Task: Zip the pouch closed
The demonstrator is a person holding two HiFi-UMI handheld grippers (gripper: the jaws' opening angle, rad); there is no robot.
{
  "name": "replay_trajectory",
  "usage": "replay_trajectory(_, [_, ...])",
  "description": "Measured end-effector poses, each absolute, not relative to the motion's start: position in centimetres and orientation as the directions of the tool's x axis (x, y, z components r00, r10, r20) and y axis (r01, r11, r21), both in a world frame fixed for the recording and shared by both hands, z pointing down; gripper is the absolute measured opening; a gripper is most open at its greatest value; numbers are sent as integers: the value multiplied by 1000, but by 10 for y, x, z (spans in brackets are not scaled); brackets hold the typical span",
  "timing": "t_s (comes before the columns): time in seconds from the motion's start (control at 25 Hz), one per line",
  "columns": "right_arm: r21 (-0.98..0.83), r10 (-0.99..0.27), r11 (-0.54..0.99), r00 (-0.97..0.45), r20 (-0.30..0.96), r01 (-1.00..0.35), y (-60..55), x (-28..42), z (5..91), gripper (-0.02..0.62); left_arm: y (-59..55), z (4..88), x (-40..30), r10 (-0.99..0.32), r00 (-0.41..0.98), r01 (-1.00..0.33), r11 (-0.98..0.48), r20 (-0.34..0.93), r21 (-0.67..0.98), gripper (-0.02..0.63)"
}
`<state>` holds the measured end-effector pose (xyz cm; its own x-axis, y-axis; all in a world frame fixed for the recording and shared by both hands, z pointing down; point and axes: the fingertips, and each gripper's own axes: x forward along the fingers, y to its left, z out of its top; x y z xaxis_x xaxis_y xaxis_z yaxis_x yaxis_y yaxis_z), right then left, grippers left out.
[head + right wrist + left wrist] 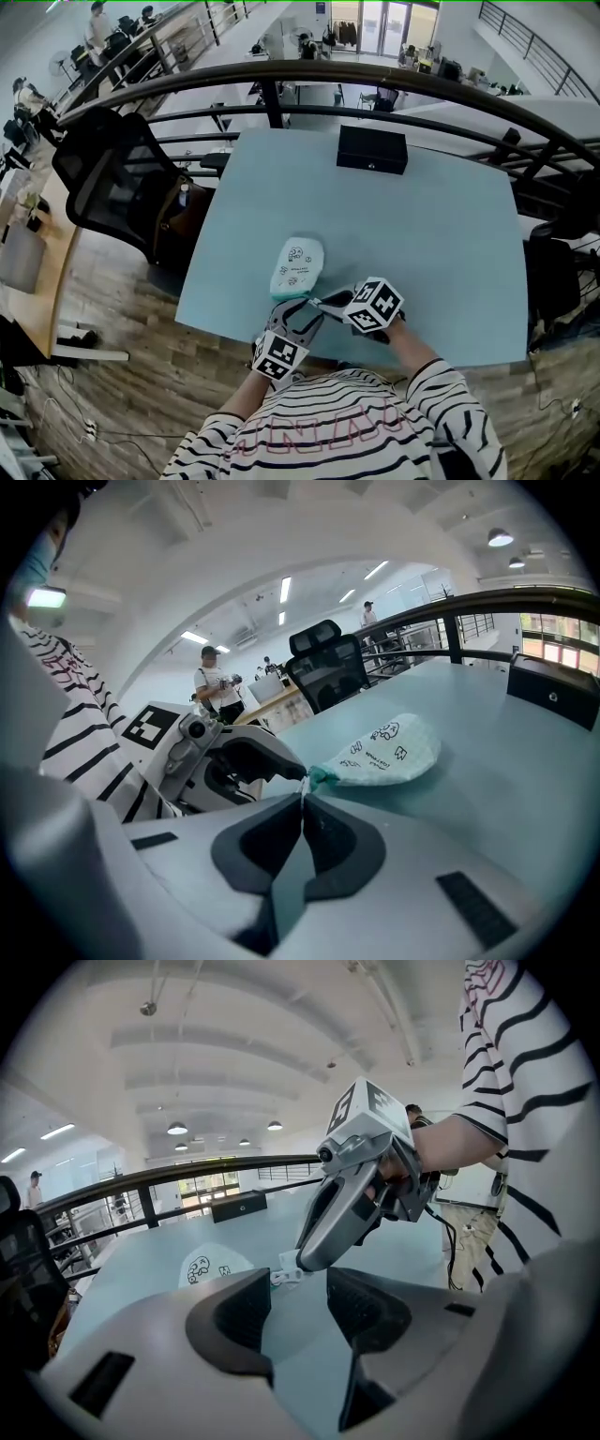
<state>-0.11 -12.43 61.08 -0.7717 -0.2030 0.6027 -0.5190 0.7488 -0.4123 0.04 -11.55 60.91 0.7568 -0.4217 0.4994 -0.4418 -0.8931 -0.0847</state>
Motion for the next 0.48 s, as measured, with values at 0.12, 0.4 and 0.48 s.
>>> replay_trajectory(0.12, [-425, -196, 747, -781, 593, -511, -122, 0, 609, 31, -115, 608, 1, -420, 766, -438, -895, 486, -83, 195])
replay_trajectory(0.4, [-443, -139, 767, -794, 592, -465, -116, 1, 606, 31, -113, 604, 2, -399, 791, -427, -903, 464, -48, 170])
replay_trajectory(0.48, [-446, -119, 777, -800, 588, -444, -115, 0, 604, 31, -113, 602, 1, -391, 800, -419, -907, 456, -42, 169])
